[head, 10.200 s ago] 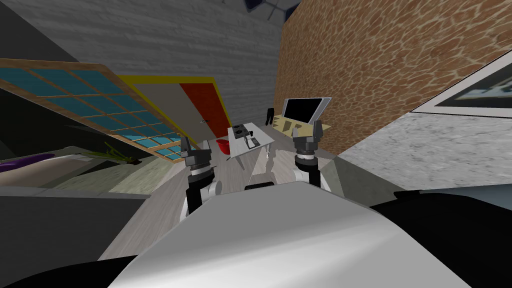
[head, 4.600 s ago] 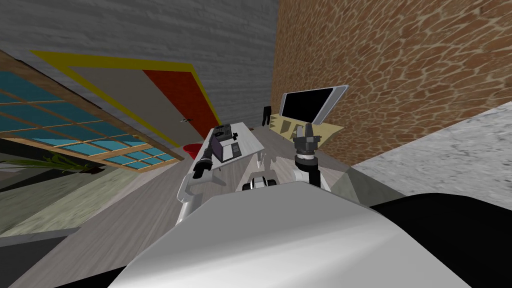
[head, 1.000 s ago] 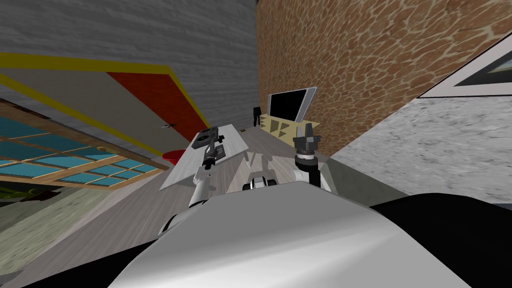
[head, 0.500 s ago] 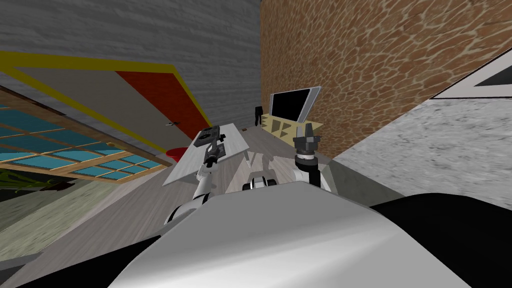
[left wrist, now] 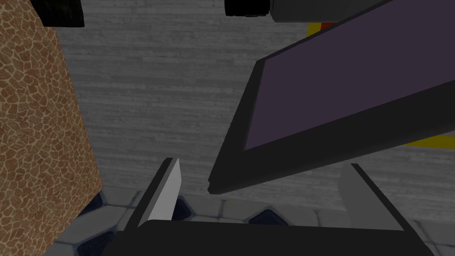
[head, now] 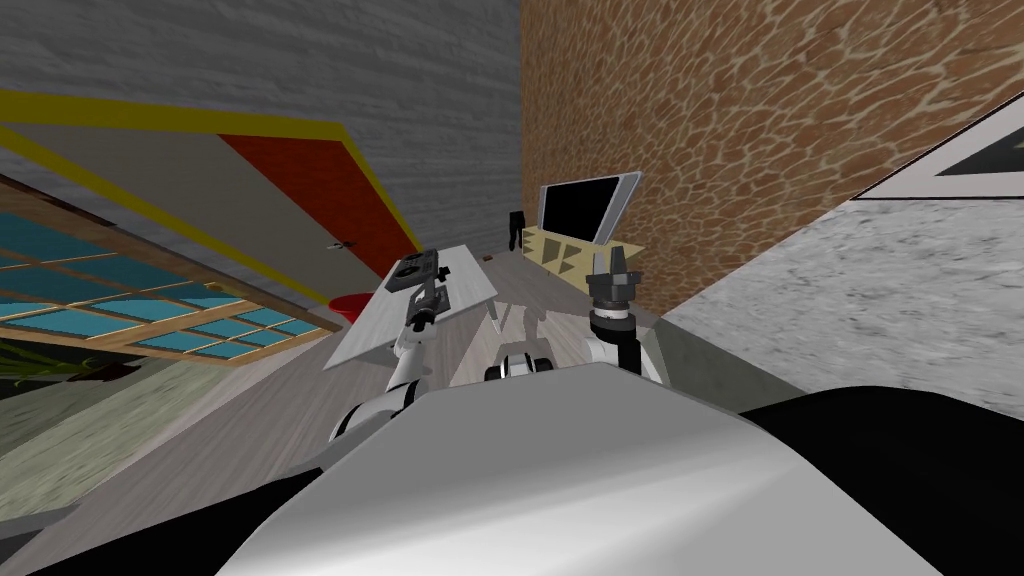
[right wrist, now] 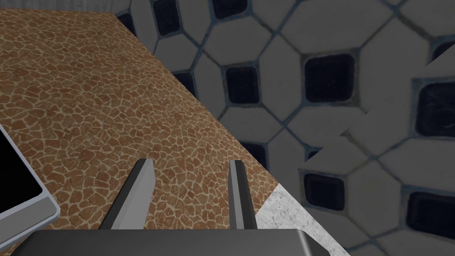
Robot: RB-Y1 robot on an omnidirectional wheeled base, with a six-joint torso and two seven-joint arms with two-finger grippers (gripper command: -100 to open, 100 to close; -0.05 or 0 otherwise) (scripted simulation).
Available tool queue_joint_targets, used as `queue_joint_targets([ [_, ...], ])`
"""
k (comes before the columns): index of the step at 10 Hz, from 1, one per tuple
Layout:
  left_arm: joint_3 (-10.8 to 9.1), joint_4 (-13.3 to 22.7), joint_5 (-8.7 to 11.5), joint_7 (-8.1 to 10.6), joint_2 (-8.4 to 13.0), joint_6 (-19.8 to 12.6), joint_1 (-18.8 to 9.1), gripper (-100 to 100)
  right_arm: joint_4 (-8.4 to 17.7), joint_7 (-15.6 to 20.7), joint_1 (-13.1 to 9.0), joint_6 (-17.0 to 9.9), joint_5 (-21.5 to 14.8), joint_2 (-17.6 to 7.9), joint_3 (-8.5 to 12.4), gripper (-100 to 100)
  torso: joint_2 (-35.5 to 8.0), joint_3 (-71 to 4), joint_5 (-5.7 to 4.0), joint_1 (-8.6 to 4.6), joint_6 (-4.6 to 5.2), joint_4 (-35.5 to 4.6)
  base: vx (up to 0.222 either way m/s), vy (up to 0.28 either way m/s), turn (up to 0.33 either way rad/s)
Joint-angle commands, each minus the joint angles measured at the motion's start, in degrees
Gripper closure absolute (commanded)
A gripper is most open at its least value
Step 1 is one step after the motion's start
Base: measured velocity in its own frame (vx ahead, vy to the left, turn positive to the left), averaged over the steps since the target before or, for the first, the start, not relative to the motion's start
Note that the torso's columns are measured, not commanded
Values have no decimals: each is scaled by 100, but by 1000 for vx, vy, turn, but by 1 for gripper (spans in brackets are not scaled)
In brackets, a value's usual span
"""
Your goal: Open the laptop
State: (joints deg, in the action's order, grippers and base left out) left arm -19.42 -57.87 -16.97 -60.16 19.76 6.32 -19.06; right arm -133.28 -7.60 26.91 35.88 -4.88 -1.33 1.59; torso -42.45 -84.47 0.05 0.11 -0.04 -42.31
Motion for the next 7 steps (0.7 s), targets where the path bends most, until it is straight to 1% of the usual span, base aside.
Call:
queue_joint_targets([
  [1,64,-39,23,48,144,-383,-267,-100,0,0,0,0,0,0,0,0,6,-3,-6,-15,4,-1,-80,2,-58],
  [5,138,-96,50,87,297,-773,-539,-100,0,0,0,0,0,0,0,0,21,-13,-4,-9,4,4,-66,5,-42],
  [6,136,-87,51,87,285,-706,-504,-100,0,0,0,0,0,0,0,0,23,-14,-5,-12,5,5,-21,1,-8],
  [7,138,-92,51,88,288,-736,-513,0,0,0,1,0,0,0,0,0,28,-17,-4,-11,3,7,-5,0,1],
])
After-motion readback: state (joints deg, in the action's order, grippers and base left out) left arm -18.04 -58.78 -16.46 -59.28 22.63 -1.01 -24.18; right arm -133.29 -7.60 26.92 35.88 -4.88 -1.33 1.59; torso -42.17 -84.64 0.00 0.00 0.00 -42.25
